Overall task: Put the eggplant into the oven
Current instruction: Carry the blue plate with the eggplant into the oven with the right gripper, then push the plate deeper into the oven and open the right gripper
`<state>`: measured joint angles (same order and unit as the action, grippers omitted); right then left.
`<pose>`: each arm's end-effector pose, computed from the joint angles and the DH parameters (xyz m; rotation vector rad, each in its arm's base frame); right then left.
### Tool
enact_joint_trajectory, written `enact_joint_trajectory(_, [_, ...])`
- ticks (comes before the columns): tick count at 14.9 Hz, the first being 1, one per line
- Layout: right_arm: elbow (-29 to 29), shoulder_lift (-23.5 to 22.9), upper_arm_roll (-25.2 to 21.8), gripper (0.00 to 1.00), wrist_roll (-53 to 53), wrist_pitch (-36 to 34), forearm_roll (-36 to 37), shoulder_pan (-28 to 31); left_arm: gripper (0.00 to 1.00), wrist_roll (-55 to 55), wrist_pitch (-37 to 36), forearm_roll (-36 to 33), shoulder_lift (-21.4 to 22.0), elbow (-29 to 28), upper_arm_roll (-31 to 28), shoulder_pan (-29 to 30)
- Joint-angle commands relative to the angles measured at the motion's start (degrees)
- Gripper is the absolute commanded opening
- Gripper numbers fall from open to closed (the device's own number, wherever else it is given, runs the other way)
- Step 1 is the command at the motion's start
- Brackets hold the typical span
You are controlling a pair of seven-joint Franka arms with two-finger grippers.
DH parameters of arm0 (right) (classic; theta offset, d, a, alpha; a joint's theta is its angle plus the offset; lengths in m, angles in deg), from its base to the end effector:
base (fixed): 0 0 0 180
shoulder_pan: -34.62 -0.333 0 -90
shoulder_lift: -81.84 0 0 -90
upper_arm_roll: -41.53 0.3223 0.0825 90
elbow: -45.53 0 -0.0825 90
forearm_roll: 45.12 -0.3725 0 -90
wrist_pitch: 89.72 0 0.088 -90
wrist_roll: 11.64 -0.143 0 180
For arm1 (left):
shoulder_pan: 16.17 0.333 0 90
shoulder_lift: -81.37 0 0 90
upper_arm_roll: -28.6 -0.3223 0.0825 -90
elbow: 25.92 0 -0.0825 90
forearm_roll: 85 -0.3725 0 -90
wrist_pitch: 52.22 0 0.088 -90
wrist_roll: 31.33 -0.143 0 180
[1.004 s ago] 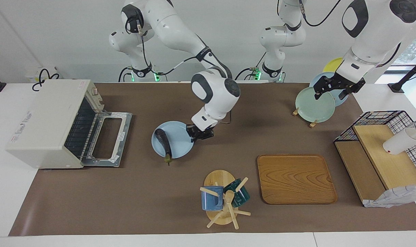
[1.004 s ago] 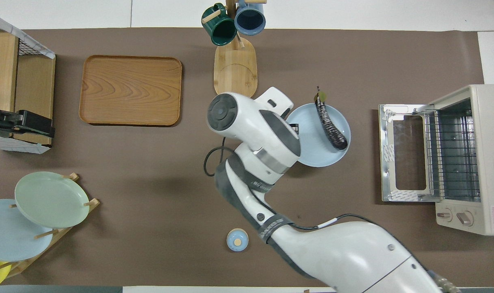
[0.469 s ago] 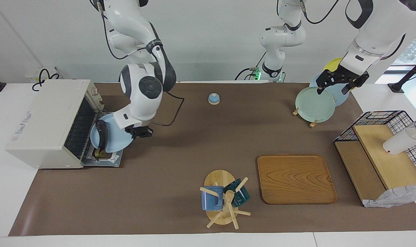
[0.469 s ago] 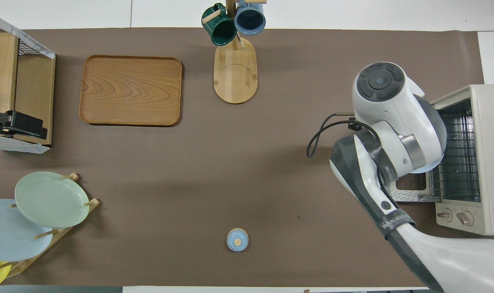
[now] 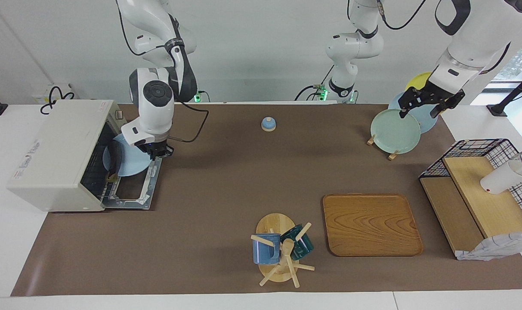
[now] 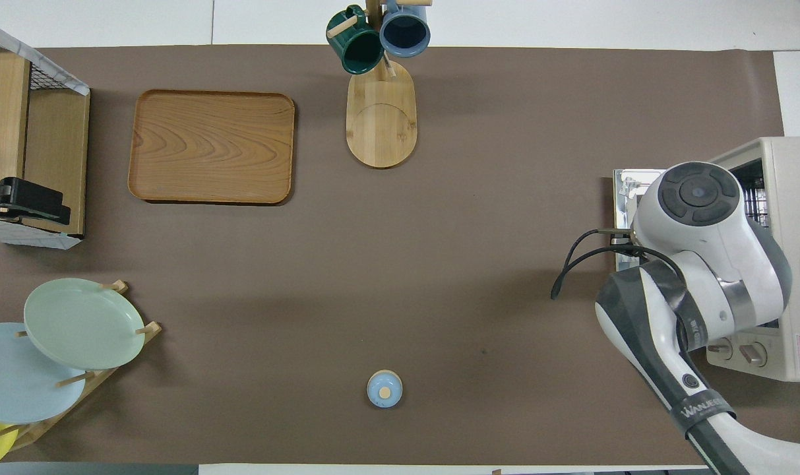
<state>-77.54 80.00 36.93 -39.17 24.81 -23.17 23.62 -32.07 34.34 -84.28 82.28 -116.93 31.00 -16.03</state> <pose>0.5109 0.0222 0.3562 2.7562 -0.2438 -0.1025 0.5285 -0.0229 0.5903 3.1279 -0.0824 -0.0970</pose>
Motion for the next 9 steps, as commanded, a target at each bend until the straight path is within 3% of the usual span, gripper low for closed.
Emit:
enact_joint_trajectory(1, [-1.21,1.05,0.91,0.00,4.39,1.13,1.69,4.74,1.00,0.92,-0.95,-1.25,0.40,0.40,0.59,0.74])
enact_joint_trajectory(5, [-1.56,0.78,1.00,0.00,9.15,4.12,1.69,9.41,1.00,0.83,-0.51,-1.16,0.49,0.31,0.68,1.96])
enact_joint_trajectory(9, [-2.00,0.52,1.00,0.00,9.32,5.70,0.81,9.76,1.00,1.10,2.64,-1.07,0.49,-0.39,0.76,1.97])
